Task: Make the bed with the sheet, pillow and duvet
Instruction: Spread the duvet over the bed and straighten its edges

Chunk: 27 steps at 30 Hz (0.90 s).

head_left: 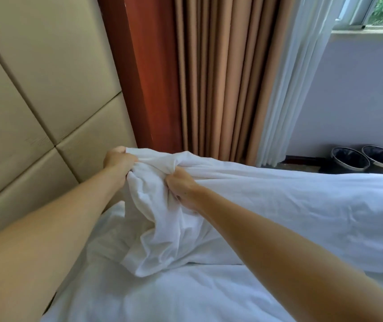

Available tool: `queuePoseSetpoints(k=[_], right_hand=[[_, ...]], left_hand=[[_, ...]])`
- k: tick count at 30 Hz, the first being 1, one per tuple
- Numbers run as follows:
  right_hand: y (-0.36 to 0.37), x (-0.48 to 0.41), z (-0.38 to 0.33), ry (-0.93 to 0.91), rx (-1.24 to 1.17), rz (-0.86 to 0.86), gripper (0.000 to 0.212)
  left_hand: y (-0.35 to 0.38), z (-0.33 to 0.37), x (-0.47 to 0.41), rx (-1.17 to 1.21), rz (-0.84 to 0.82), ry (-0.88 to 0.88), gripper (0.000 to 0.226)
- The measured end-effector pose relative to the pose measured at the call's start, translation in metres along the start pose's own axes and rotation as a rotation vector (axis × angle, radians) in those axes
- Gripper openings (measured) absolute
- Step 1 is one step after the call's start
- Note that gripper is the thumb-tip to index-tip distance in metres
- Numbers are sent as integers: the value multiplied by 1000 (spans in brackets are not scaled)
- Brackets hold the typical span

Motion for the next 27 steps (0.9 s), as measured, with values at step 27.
queuePoseSetpoints(k=[27], right_hand=[[2, -22, 191, 352, 754, -66, 69]], left_hand=[[50, -143, -4, -780, -303, 76, 34]])
Point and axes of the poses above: each hand's wrist, its own x-axis away from the middle knuckle, its own y-axis out of the palm, z = x × y, the point moved 3 cm from there along -x, towards the middle knuckle, and after that the axes turned 3 degrees about z, right-handed, at the moved point
